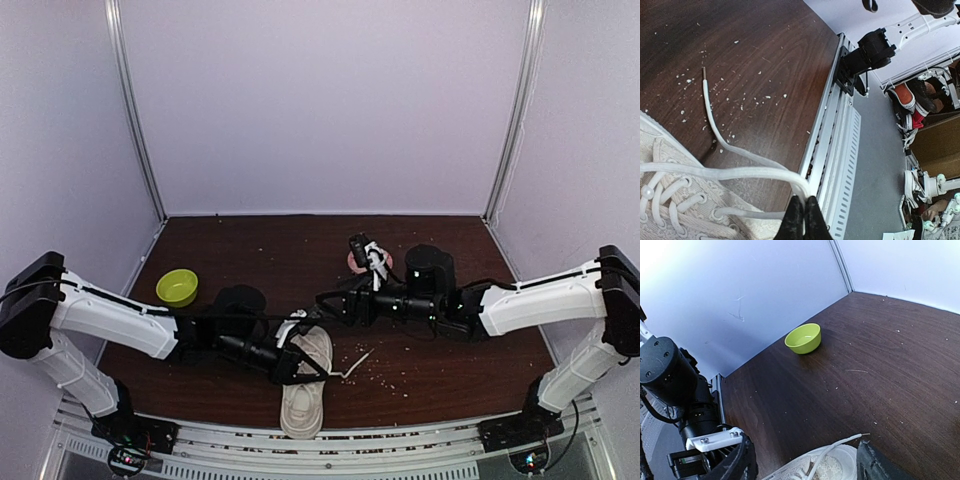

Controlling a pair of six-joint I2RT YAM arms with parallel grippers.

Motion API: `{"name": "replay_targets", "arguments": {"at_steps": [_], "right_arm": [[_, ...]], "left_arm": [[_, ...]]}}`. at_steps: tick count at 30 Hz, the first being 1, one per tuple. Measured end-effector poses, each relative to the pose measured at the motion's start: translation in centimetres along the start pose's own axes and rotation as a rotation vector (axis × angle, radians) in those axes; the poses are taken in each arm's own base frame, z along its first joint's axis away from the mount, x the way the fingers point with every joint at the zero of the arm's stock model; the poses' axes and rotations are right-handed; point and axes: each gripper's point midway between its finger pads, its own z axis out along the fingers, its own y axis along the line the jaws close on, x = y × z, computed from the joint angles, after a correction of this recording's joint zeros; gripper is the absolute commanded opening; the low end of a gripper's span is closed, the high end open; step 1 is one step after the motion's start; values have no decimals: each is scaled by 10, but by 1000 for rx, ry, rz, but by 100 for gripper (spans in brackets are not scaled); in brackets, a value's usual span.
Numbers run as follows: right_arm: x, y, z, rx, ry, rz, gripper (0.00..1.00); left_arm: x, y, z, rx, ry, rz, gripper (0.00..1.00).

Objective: Tie the shoes

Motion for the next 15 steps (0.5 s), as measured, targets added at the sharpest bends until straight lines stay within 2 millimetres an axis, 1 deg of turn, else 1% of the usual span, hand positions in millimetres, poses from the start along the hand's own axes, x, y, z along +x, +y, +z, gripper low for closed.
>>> {"name": "replay_targets", "arguments": {"at_steps": [5, 9, 12, 15], "right_arm": [[-3, 4, 0, -26, -25, 3, 68], [-6, 1, 0, -2, -20, 40, 70], [-16, -5, -2, 67, -6, 91, 73], [-33, -9, -10, 135, -7, 139, 74]], "left_arm": [[0, 0, 0, 1, -1, 9, 0], [0, 1, 0, -6, 1, 11, 0], [-2, 1, 0, -11, -4, 21, 0], [-15, -4, -2, -12, -37, 64, 0]]}}
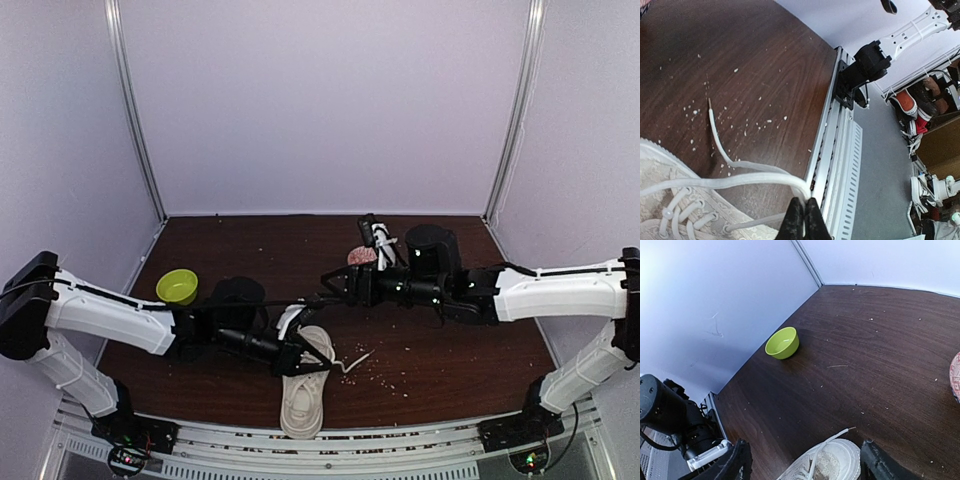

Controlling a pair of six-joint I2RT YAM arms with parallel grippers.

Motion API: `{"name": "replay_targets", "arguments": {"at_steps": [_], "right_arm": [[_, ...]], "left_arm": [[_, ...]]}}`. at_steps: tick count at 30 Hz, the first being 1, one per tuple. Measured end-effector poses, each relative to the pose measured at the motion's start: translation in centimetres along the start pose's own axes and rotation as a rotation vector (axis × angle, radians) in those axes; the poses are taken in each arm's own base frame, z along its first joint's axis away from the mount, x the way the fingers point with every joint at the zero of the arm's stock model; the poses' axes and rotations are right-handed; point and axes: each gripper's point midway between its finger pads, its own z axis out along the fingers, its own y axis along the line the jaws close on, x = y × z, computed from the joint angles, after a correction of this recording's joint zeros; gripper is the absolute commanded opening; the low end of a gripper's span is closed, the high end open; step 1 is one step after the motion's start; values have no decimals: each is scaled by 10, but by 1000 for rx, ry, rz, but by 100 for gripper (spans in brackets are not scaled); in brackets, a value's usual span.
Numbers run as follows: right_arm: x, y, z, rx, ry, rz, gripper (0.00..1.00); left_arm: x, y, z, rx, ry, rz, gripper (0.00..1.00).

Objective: Tie the shoes

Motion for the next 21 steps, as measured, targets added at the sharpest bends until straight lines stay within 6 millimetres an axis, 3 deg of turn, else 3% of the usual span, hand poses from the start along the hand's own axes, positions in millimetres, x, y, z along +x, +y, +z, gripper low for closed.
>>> {"name": "replay_targets", "arguments": {"at_steps": [3, 6, 14, 21], "right_arm": [[-23, 5, -10, 38, -22, 44, 75], [-34, 6, -15, 63, -25, 74, 75], [-38, 6, -16, 82, -5, 127, 74], [-44, -2, 3, 135, -15, 139, 74]], "left_arm": [[-17, -9, -3, 8, -44, 54, 0], [-25, -12, -5, 7, -65, 80, 0], [-28, -11, -5, 0, -74, 100, 0], [-34, 9, -11, -64, -87, 57, 0]]}}
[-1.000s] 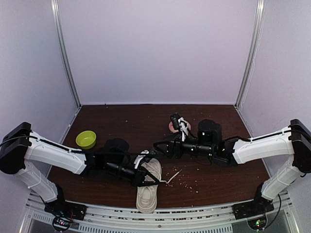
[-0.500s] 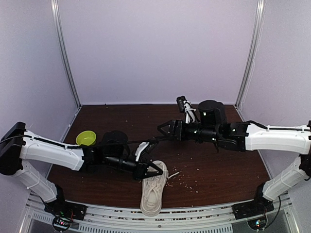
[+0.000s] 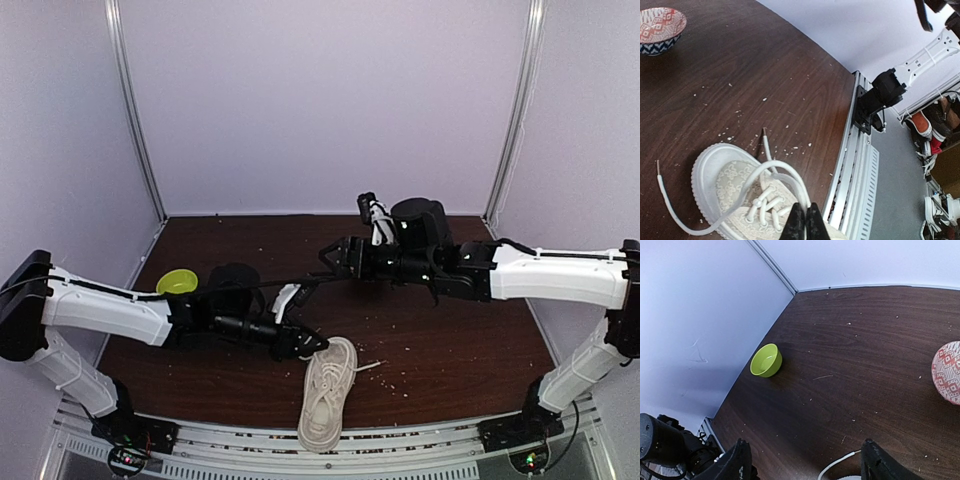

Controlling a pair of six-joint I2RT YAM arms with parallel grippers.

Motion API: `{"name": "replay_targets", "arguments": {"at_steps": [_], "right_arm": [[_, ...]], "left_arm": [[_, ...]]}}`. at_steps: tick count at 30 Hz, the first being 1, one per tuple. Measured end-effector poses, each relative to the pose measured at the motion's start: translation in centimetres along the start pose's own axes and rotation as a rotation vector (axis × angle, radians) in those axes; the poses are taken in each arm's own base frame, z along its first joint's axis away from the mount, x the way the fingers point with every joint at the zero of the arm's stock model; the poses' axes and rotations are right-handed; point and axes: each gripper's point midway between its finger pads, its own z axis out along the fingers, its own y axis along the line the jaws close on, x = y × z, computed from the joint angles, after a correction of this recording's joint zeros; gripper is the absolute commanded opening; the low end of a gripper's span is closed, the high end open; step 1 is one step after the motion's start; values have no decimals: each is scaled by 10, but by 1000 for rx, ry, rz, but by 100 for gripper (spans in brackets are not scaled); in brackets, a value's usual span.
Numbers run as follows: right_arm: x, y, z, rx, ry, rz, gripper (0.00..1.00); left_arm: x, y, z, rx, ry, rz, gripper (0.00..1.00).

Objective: Tie the shoes

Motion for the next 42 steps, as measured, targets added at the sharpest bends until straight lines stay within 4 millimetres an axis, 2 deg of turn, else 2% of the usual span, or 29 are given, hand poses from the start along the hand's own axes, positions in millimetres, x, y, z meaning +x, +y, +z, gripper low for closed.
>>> {"name": "replay_targets", "arguments": {"at_steps": [8, 15, 21, 24, 27, 29, 32, 38, 42], "right_arm": [[-15, -10, 19, 83, -39, -1, 77], [-45, -5, 19, 102, -107, 11, 77], [-65, -7, 6, 116, -164, 5, 78], [-62, -25, -19, 134, -185, -20, 78], [-50, -42, -50, 148, -196, -56, 77], [-35, -52, -69, 145, -195, -85, 76], [2, -68, -87, 126, -154, -132, 76], [92, -99, -97, 64, 36, -196, 76], [136, -115, -98, 56, 143, -225, 71]], "left_arm": [[0, 22, -4, -77, -3, -63, 0], [6, 39, -8, -144, 11, -112, 0], [5, 42, -9, -160, 2, -115, 0], [5, 41, -10, -158, -2, -121, 4], [5, 39, -10, -148, -1, -127, 11], [5, 37, -9, -135, 1, -133, 16], [6, 37, -5, -117, 5, -145, 27], [17, 37, 2, -88, 48, -176, 45], [16, 34, 5, -62, 63, -181, 50]]}}
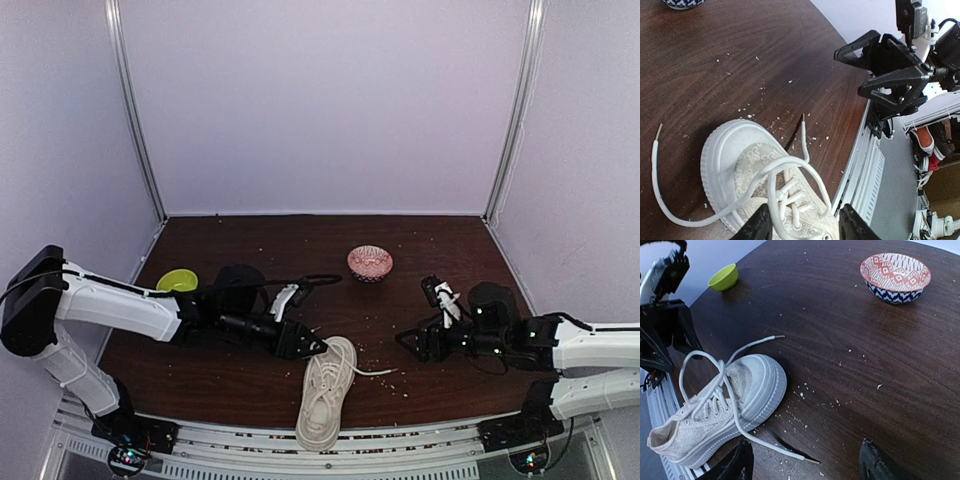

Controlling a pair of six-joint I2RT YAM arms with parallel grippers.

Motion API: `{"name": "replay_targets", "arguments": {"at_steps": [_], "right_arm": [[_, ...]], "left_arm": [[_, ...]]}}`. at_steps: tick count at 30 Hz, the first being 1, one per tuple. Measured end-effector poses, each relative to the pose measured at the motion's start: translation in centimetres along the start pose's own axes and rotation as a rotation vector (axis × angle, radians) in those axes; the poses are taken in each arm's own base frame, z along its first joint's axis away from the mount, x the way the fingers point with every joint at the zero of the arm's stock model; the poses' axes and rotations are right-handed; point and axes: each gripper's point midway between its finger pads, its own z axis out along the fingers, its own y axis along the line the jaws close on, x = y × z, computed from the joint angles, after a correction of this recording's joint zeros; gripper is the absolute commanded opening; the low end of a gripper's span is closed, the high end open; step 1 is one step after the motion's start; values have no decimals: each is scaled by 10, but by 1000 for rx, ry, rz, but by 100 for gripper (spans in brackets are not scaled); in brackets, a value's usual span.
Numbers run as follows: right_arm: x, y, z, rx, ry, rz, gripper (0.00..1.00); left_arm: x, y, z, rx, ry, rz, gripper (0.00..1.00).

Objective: Tie the shoes

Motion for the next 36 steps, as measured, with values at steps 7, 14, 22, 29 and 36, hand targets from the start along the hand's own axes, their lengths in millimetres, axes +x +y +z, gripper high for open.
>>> {"name": "replay_targets", "arguments": {"at_steps": [7, 14, 22, 29, 36], "right_arm": [[35, 13, 18, -47, 121, -91, 67], [58, 19, 44, -79, 216, -147, 67], [62, 34, 68, -128, 251, -209, 64], [72, 42, 73, -177, 286, -221, 64], [61, 50, 66, -206, 248, -215, 62]], "left_arm": [[-1, -6, 9, 35, 41, -8, 54], [-6, -15, 18, 61, 60, 3, 54], [1, -11, 18, 46, 93, -9, 51], [3, -9, 18, 33, 97, -11, 41], [4, -2, 18, -5, 97, -16, 26]]}}
